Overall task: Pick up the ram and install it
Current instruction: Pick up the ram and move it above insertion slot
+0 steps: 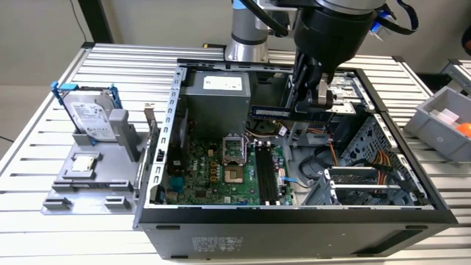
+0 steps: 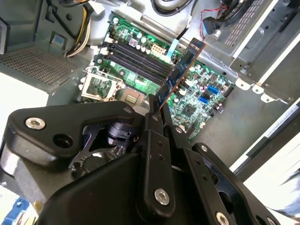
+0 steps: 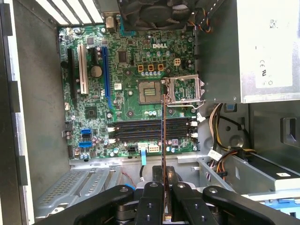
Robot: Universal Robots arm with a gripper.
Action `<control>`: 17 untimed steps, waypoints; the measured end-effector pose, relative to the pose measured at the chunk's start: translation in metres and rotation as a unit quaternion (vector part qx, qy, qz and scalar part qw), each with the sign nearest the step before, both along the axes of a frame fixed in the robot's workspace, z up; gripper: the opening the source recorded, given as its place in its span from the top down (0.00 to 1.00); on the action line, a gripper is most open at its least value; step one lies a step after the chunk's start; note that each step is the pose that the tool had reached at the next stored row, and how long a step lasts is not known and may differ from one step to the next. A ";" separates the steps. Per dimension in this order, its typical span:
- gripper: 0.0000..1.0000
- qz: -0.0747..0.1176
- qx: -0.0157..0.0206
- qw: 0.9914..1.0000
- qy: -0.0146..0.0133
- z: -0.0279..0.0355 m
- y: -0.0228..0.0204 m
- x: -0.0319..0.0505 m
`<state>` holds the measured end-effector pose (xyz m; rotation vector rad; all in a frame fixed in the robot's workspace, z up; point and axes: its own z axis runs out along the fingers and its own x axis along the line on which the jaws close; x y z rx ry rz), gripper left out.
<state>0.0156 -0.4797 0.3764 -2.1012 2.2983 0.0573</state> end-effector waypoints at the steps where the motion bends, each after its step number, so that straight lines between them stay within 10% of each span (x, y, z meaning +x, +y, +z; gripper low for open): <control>1: 1.00 0.000 0.000 1.000 0.000 0.0000 0.0000 0.0000; 17: 1.00 0.000 0.000 1.000 0.000 0.0000 0.0000 0.0000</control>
